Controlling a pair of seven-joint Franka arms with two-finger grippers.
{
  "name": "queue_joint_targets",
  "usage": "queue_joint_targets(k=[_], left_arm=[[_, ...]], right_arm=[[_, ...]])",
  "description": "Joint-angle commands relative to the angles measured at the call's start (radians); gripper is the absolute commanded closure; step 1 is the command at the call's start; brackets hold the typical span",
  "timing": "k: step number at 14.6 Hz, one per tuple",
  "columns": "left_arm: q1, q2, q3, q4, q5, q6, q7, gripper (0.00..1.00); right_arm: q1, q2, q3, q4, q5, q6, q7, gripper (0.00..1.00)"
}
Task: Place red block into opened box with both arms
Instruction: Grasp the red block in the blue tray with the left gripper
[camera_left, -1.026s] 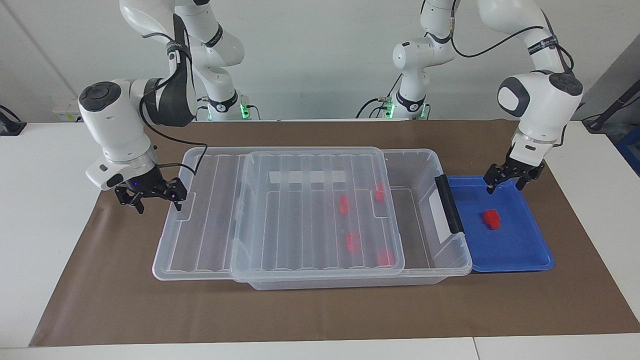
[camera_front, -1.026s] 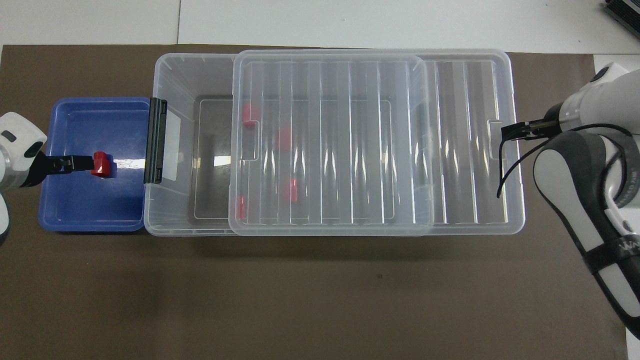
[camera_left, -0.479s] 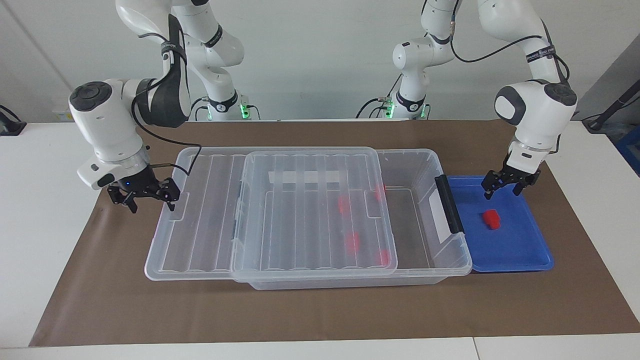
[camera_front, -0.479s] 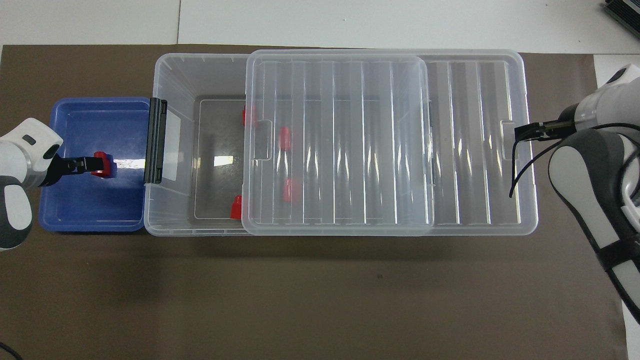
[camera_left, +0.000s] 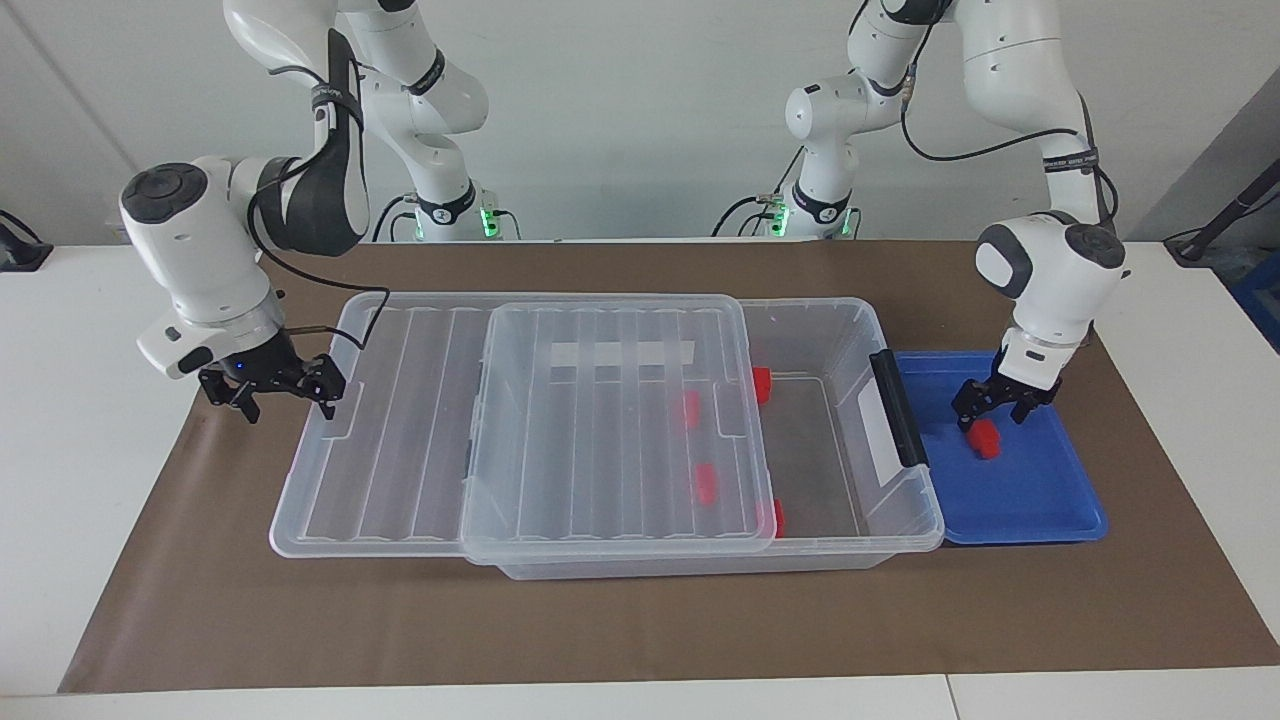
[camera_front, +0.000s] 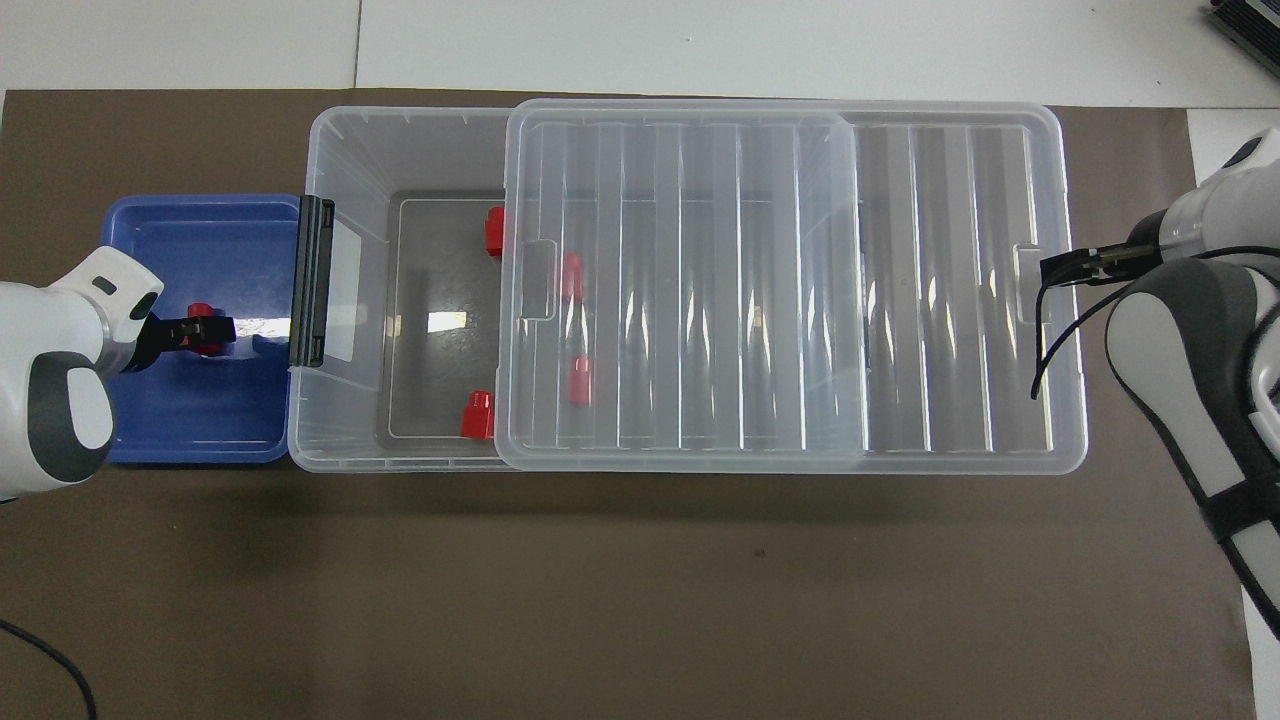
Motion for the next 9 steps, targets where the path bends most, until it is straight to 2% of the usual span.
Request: queue_joint_targets(k=[1, 2, 3, 4, 6, 7, 8, 9], left_arm=[[0.000, -0.008, -0.006, -0.021, -0.015, 0.023, -0.009, 0.00], [-0.002, -0.007, -0.006, -0.022, -0.015, 0.024, -0.009, 0.00], [-0.005, -0.007, -0.006, -0.033, -0.015, 0.042, -0.012, 0.08], [-0.005, -0.007, -0.005, -0.047, -0.015, 0.071, -0.010, 0.23], [-0.005, -0.007, -0.005, -0.048, -0.015, 0.072, -0.010, 0.70], [-0.005, -0.007, -0.005, -0.047, -0.015, 0.069, -0.010, 0.88], [-0.003, -0.007, -0.003, -0.044, -0.015, 0.061, -0.009, 1.00], [0.001, -0.007, -0.003, -0.038, -0.015, 0.049, -0.009, 1.00]], right_arm=[[-0.015, -0.008, 0.007, 0.005, -0.024, -0.024, -0.024, 0.00], [-0.015, -0.008, 0.007, 0.005, -0.029, -0.025, -0.024, 0.00], [-0.015, -0.008, 0.007, 0.005, -0.032, -0.025, -0.024, 0.00], [-0.015, -0.008, 0.007, 0.005, -0.036, -0.025, -0.024, 0.00], [-0.015, -0.008, 0.007, 0.005, -0.046, -0.030, -0.024, 0.00], [-0.015, -0.009, 0.007, 0.005, -0.047, -0.031, -0.022, 0.00], [-0.015, -0.011, 0.007, 0.008, -0.047, -0.031, -0.022, 0.00], [-0.015, -0.011, 0.007, 0.008, -0.049, -0.031, -0.022, 0.00]])
